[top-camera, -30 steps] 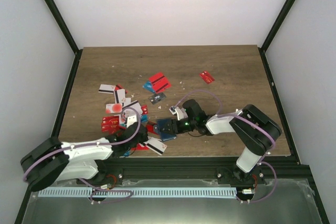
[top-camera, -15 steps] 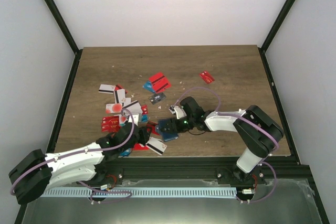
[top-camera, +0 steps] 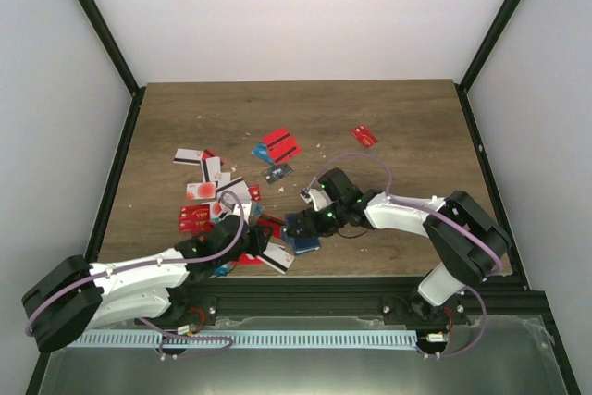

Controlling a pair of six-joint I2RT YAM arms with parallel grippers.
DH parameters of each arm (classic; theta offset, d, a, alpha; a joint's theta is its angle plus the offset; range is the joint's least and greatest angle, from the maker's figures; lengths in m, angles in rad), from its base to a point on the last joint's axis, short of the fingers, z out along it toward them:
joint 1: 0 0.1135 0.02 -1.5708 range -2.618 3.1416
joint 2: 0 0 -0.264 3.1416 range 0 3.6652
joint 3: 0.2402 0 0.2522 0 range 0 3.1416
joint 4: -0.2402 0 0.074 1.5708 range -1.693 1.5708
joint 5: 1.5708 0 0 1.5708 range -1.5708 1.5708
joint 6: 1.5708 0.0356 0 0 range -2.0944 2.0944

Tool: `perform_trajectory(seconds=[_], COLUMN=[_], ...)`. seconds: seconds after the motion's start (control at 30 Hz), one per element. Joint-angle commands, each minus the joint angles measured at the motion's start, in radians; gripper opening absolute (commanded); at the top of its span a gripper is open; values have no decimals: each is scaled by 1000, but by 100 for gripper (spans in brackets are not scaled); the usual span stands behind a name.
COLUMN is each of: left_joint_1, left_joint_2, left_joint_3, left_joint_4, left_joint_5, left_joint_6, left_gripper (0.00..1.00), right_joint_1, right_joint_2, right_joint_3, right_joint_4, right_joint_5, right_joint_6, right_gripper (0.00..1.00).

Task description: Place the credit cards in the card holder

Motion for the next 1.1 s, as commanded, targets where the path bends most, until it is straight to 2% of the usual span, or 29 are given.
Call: perform_trajectory(seconds=[0.0,0.43,0.53,0.87,1.07], left_joint_1=[1,35,54,177,213], left_joint_2=[22,51,60,136,237], left_joint_3=[12,4,-10,-40,-38], left_joint_4=[47,105,128,274,405], left_joint_5=[24,115,136,353,471], left_joint_6=[22,45,64,153,172], left_gripper=[38,38,41,44,45], right_joint_1=[0,4,6,6,6], right_joint_2=[-27,28,51,158,161], right_joint_3=[53,95,101,76,66], right_joint_4=[-30,23,29,19,15], right_joint_5=[-38,-58,-49,27,36], right_joint_6=[-7,-6,-12,-38,-39], right_gripper=[60,59,59,58,58])
